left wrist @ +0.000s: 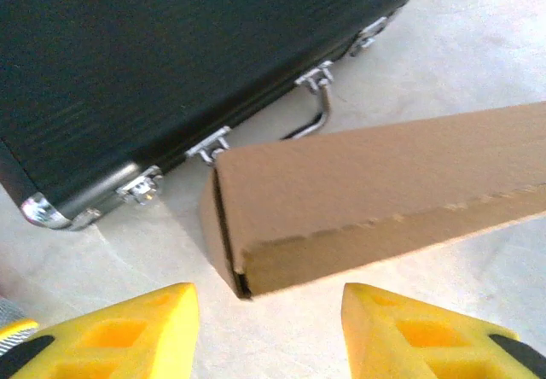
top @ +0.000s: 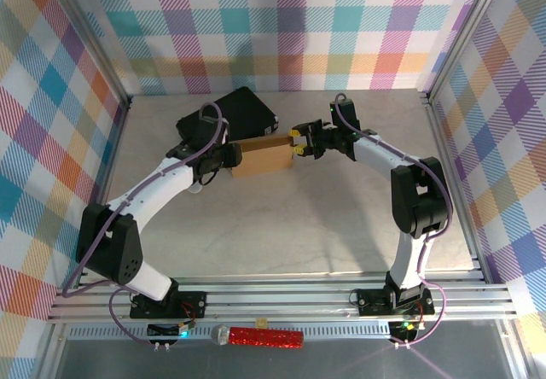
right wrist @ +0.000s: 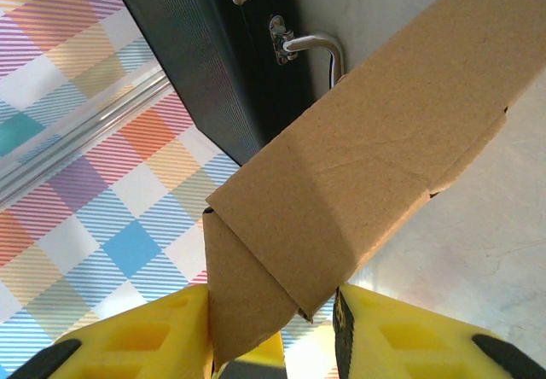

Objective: Fold the paper box

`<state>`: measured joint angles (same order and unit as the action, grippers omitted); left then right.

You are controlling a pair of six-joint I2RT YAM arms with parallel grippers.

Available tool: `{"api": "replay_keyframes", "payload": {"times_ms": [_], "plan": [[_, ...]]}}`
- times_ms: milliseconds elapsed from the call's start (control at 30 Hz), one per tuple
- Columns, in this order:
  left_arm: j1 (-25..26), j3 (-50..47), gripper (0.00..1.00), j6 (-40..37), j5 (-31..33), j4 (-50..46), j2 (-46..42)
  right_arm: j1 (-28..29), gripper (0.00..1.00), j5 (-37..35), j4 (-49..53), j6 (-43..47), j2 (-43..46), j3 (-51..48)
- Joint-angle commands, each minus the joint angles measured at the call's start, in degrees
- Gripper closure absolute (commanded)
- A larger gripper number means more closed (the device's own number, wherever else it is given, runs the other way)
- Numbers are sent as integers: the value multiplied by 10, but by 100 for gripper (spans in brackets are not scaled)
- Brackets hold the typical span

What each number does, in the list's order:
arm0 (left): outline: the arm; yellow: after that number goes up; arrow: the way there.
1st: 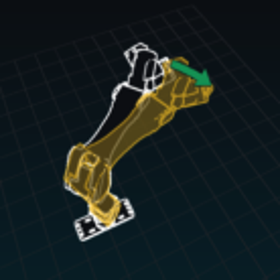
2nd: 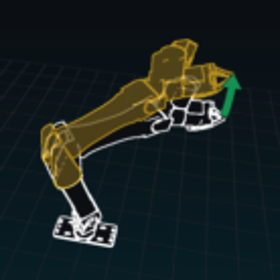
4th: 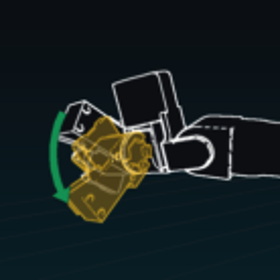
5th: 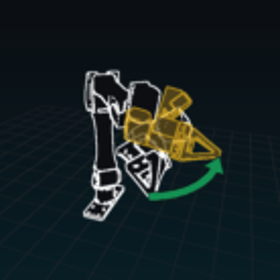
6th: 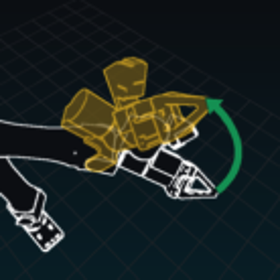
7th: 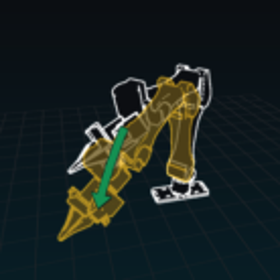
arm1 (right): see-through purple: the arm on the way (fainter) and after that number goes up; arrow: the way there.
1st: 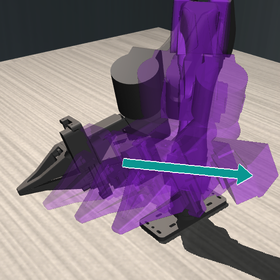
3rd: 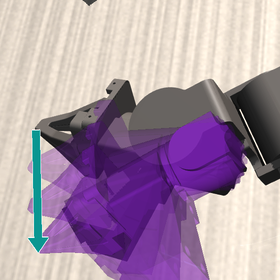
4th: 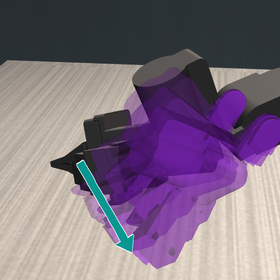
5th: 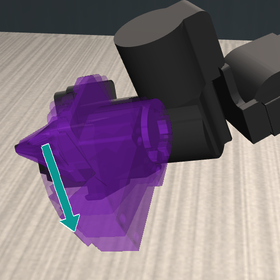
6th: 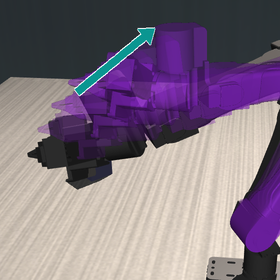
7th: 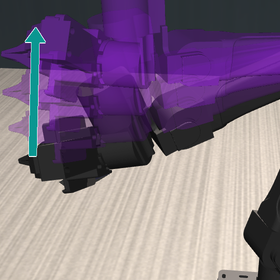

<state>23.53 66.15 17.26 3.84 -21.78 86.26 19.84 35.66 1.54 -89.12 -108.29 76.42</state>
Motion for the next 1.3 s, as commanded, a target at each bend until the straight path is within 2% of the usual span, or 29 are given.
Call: {"api": "replay_keyframes", "payload": {"times_ms": [0,200,300,433,500,633,767,1000,1200,1267], "plan": [[6,-12,51,41,-60,-8,-37,3,62,-2,32,10,-16,-2],[6,-23,47,106,-118,-1,-69,3,63,-4,40,13,-19,6],[-4,-23,44,187,-112,-11,-88,3,64,-4,41,14,-21,7],[-43,-5,42,329,-111,-103,-85,2,64,-4,42,14,-21,8],[-65,-10,41,377,-126,-122,-87,3,64,-4,43,14,-21,9],[-107,-43,37,475,-189,-42,-84,3,64,-4,43,15,-22,11],[-117,-51,34,559,-235,60,-56,3,64,-4,44,14,-24,14],[-116,-55,33,663,-250,139,-25,2,65,-4,47,14,-25,16],[-115,-85,34,723,-259,213,6,2,65,-4,43,12,-25,15],[-114,-83,36,726,-259,208,13,1,65,-4,44,12,-26,17]]}}
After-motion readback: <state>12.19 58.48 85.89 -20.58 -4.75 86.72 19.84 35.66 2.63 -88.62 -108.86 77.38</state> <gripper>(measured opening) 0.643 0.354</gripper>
